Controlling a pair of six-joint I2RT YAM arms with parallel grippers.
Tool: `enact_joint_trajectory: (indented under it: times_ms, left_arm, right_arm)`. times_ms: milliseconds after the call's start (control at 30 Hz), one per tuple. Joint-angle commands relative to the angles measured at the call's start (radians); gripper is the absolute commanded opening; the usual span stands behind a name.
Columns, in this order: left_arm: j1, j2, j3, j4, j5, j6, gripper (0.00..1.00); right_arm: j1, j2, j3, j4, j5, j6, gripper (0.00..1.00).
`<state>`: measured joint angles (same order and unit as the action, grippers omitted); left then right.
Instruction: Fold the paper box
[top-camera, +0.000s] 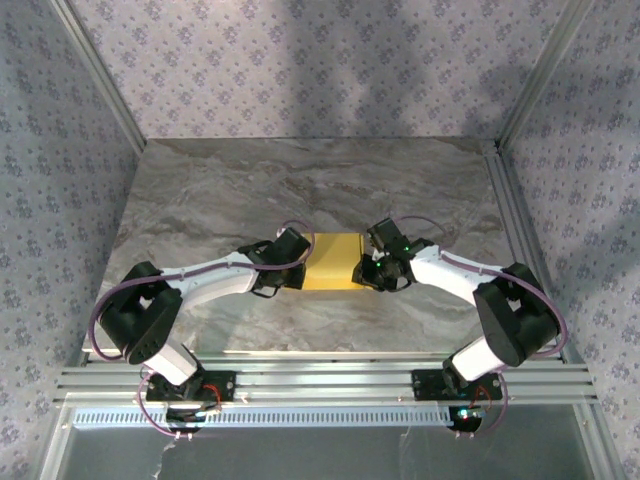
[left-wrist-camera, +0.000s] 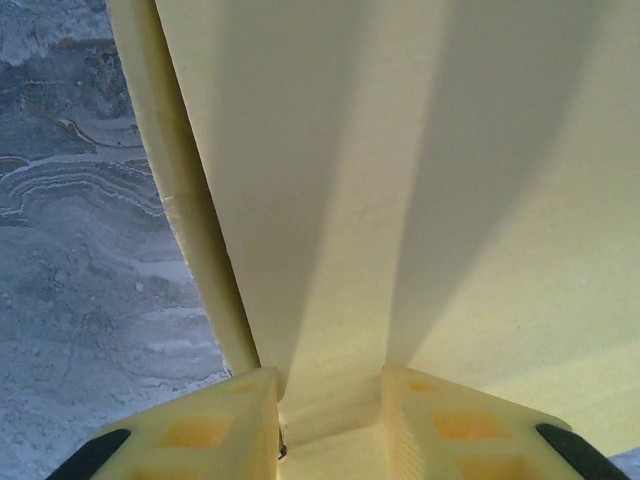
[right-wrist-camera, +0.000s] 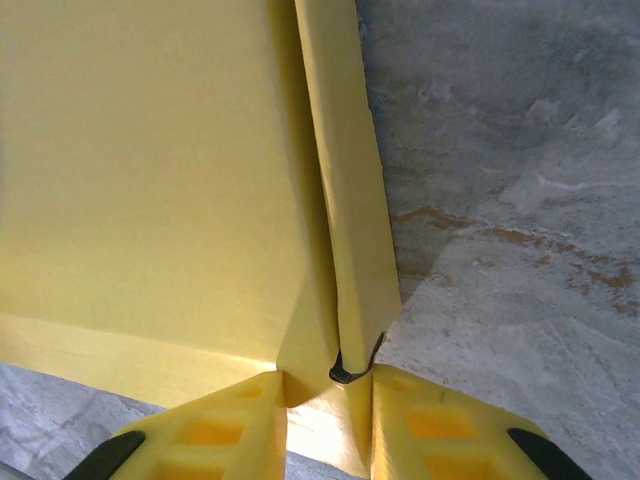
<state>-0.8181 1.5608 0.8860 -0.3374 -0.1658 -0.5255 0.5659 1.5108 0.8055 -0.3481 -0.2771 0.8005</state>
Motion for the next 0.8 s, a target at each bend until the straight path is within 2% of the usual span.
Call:
enact_joint_trajectory:
  times_ms: [0, 400, 633, 767]
  left_arm:
    - [-0.016, 0.027, 0.012, 0.055, 0.100, -0.019, 0.31]
    - [-0.010, 0.026, 0.011, 0.054, 0.095, -0.023, 0.31]
    - [-0.002, 0.013, 0.007, 0.062, 0.095, -0.036, 0.31]
    - [0.002, -0.022, -0.002, 0.052, 0.069, -0.041, 0.39]
  right_arm:
    - [0.023, 0.030, 0.024, 0.061, -0.074, 0.021, 0.21]
    - [0.020, -0.020, 0.013, 0.065, -0.061, 0.048, 0.01]
    - [-0.012, -0.051, -0.031, 0.117, -0.084, 0.080, 0.00]
    - [-0.036, -0.048, -0.044, 0.105, -0.092, 0.056, 0.00]
